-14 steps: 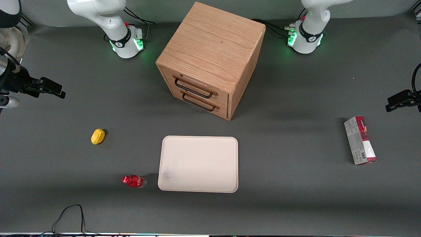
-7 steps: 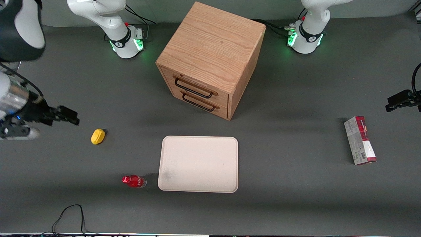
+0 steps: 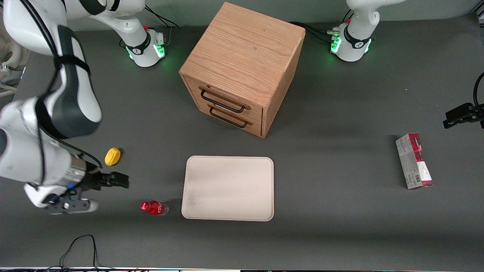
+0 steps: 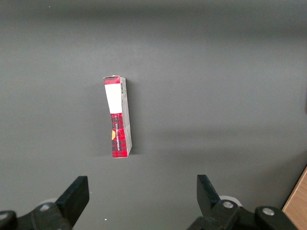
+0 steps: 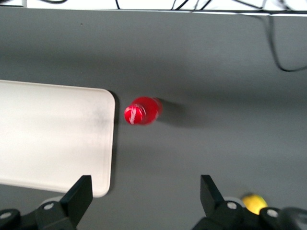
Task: Place coke bottle on tray
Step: 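Move the right gripper down over the red Coca-Cola bottle, then close the right gripper around the bottle's cap end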
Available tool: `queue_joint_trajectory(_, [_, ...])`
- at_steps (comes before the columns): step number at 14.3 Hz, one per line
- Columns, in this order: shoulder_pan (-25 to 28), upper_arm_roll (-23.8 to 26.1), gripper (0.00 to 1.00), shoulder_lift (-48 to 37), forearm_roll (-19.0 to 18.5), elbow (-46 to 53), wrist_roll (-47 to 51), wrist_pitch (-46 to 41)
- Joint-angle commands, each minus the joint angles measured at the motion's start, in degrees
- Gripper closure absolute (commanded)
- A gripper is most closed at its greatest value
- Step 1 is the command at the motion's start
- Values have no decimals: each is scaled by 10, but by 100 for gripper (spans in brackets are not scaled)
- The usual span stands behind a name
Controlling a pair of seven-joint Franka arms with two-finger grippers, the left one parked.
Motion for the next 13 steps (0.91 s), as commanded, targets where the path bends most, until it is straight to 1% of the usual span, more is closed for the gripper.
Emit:
queue_joint_trajectory(1, [11, 8, 1, 61, -12, 36, 16, 44])
queue_joint_trajectory(2, [12, 8, 1, 70, -21, 36, 17, 53])
queue_joint_trajectory(4, [15, 16, 1, 88, -50, 34, 17, 78])
queue_joint_trajectory(5, [15, 18, 1, 97, -56, 33, 17, 95])
queue_joint_trajectory(8, [19, 18, 1, 116, -60, 32, 17, 131])
queue_joint_trajectory(9, [19, 18, 3, 118, -60, 32, 16, 132])
queue_joint_trajectory(12, [19, 18, 26, 124, -59, 32, 15, 140])
queue_joint_trajectory(13, [19, 18, 36, 125, -59, 31, 16, 141])
